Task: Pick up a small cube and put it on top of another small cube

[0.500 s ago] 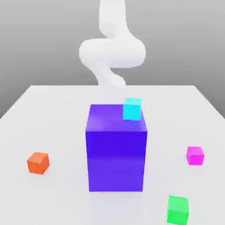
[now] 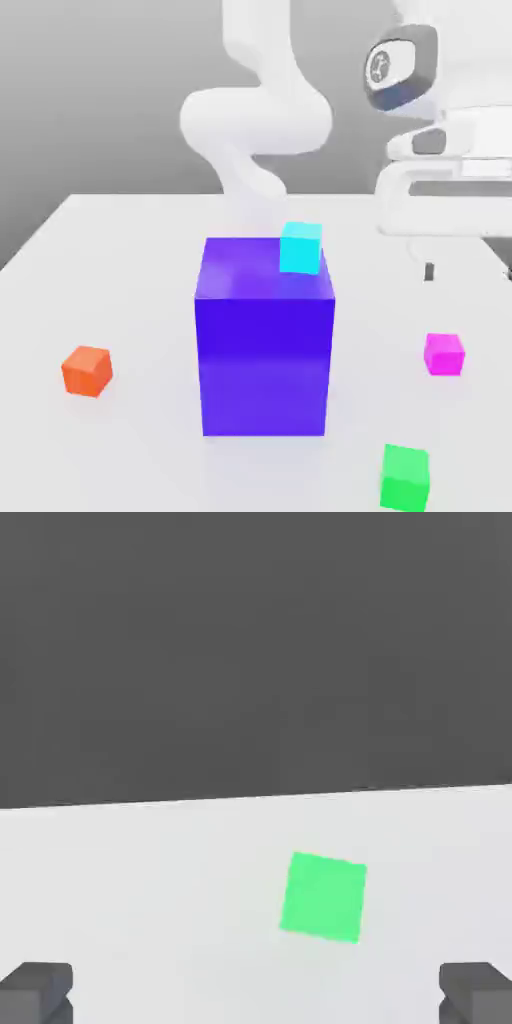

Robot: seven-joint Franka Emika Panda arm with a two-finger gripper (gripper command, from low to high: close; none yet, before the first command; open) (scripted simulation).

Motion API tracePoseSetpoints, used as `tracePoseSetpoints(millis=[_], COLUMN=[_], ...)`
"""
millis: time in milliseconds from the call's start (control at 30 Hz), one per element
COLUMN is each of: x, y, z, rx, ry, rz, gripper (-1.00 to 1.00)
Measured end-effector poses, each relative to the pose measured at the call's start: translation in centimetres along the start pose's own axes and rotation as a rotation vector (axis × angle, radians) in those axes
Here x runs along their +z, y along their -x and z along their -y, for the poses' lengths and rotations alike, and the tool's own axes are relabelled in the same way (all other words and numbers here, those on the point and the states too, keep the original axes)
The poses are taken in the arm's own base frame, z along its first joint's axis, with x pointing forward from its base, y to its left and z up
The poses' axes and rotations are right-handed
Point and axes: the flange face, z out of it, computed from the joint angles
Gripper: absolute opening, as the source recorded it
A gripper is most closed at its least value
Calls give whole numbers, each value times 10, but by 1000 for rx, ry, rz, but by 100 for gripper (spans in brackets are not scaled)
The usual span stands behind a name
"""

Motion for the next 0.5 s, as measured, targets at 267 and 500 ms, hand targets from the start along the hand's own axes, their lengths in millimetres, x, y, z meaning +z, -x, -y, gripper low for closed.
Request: tracePoseSetpoints(millis=[267,500], x=[86,120], y=[133,142], z=[-74,-79], rx=[-5,7], ry=[160,161], rz=[162,174], gripper=[0,0])
